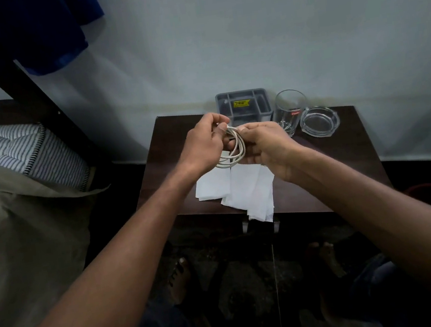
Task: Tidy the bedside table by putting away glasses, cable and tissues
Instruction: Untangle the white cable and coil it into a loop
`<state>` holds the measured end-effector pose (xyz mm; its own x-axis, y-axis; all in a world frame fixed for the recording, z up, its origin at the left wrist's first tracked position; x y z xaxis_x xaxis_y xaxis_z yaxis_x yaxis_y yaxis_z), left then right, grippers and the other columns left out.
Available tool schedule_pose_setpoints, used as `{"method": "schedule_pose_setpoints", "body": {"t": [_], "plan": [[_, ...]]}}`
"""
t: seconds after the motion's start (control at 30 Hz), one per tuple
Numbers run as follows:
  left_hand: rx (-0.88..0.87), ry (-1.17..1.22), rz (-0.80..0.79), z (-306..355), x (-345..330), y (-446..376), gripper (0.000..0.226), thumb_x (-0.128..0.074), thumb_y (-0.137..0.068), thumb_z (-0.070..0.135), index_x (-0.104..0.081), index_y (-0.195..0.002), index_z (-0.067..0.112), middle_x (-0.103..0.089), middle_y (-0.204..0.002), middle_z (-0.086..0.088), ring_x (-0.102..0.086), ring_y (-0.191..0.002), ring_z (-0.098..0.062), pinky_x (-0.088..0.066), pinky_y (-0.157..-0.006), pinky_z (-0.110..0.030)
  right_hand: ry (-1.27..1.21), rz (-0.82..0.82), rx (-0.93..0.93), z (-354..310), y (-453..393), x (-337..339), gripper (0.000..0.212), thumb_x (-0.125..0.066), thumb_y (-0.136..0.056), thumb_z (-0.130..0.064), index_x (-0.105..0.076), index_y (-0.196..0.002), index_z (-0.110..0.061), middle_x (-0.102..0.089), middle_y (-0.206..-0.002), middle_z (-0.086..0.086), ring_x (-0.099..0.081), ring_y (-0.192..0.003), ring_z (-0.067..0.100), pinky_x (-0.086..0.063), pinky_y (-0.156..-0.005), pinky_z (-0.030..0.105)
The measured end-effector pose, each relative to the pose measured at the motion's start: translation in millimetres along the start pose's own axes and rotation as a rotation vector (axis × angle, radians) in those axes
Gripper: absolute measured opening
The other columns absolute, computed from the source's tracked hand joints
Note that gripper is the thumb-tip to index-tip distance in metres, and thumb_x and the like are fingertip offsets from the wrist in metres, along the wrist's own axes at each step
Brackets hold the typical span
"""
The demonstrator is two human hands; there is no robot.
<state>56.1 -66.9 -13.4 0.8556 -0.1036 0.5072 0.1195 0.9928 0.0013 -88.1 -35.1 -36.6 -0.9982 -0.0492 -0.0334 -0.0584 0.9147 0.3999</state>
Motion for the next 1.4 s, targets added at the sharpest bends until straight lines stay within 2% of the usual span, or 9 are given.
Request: {"method": "schedule_pose_setpoints", "body": {"t": [0.17,0.33,0.5,0.67,0.8,0.93,1.07,1.2,1.4], "plan": [[-0.07,-0.252,-0.163,2,-11,5,0.038,-0.056,-0.107,0.02,-0.052,-0.143,0.032,-0.07,-0.104,0.003,-0.069,-0.1,-0.022,-0.057,-0.091,-0.045,0.057,0.049,-0.052,9,1,5,0.019,-0.054,-0.109,-0.01,-0.073,-0.107,-0.007,-0.069,-0.086,0.008,-0.066,-0.077,0.018,-0.061,-0.07,0.033],[0.065,-0.31,-0.089,-14,3,-1,0.053,-0.064,-0.102,0.034,-0.048,-0.152,0.029,-0.073,-0.115,0.001,-0.069,-0.107,-0.022,-0.056,-0.098,-0.044,0.031,0.143,-0.021,13,-7,10,0.023,-0.051,-0.11,-0.007,-0.072,-0.1,-0.01,-0.067,-0.085,0.007,-0.066,-0.072,0.018,-0.061,-0.072,0.036],[0.267,-0.054,-0.065,-47,7,-8,0.021,-0.069,-0.102,0.031,-0.077,-0.115,0.016,-0.082,-0.088,-0.001,-0.081,-0.075,-0.017,-0.066,-0.067,-0.03,0.025,0.165,0.0,23,-25,2,0.024,-0.053,-0.108,-0.004,-0.075,-0.099,-0.009,-0.07,-0.099,0.015,-0.069,-0.088,0.027,-0.067,-0.079,0.038],[0.298,-0.078,0.096,-81,32,-29,0.013,-0.071,-0.101,0.032,-0.076,-0.091,0.026,-0.08,-0.078,0.002,-0.08,-0.069,-0.02,-0.067,-0.077,-0.037,0.174,0.215,0.075,16,-48,-17,0.031,-0.052,-0.107,-0.02,-0.077,-0.093,-0.01,-0.079,-0.099,0.012,-0.071,-0.093,0.026,-0.059,-0.088,0.044],[0.459,0.147,0.246,-117,42,-42,0.02,-0.073,-0.101,0.025,-0.078,-0.109,0.008,-0.075,-0.084,-0.005,-0.078,-0.068,-0.023,-0.068,-0.077,-0.04,0.234,0.21,0.077,17,-63,-30,0.032,-0.047,-0.101,-0.006,-0.076,-0.116,-0.004,-0.078,-0.113,0.011,-0.071,-0.11,0.024,-0.055,-0.104,0.053],[0.476,0.235,0.317,-124,38,-62,0.013,-0.071,-0.102,0.022,-0.076,-0.1,0.01,-0.074,-0.082,-0.006,-0.076,-0.063,-0.023,-0.068,-0.079,-0.043,0.226,0.177,0.042,22,-72,-42,0.04,-0.049,-0.103,-0.003,-0.065,-0.14,-0.004,-0.068,-0.14,0.002,-0.06,-0.136,0.025,-0.045,-0.119,0.046],[0.491,0.123,0.315,-128,23,-72,0.016,-0.069,-0.101,0.018,-0.079,-0.11,0.008,-0.078,-0.1,-0.011,-0.078,-0.084,-0.028,-0.067,-0.084,-0.043,0.265,0.162,0.058,23,-82,-48,0.031,-0.051,-0.097,-0.006,-0.08,-0.105,-0.013,-0.08,-0.11,0.012,-0.069,-0.117,0.035,-0.052,-0.106,0.055],[0.484,-0.063,0.31,-119,21,-70,0.021,-0.065,-0.101,0.016,-0.078,-0.116,0.011,-0.078,-0.114,-0.011,-0.073,-0.108,-0.03,-0.061,-0.092,-0.037,0.274,0.154,0.071,26,-94,-50,0.032,-0.05,-0.094,-0.004,-0.08,-0.101,-0.013,-0.08,-0.106,0.015,-0.069,-0.114,0.042,-0.053,-0.102,0.06],[0.447,-0.134,0.297,-109,22,-70,0.033,-0.056,-0.101,0.004,-0.074,-0.126,0.014,-0.075,-0.124,-0.01,-0.07,-0.115,-0.029,-0.049,-0.082,-0.029,0.299,0.107,0.132,22,-94,-57,0.043,-0.05,-0.094,0.005,-0.08,-0.11,-0.019,-0.081,-0.108,0.0,-0.073,-0.114,0.023,-0.057,-0.104,0.047]]}}
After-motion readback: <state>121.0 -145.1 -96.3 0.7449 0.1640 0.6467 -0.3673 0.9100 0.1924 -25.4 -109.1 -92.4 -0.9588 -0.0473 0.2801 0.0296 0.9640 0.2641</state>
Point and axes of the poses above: each hand's wrist, its own y-axis away from the middle knuckle, its own x-axis out of the back of the hand, z = x × y, the point moved 9 cm from there along -y, towards the middle knuckle
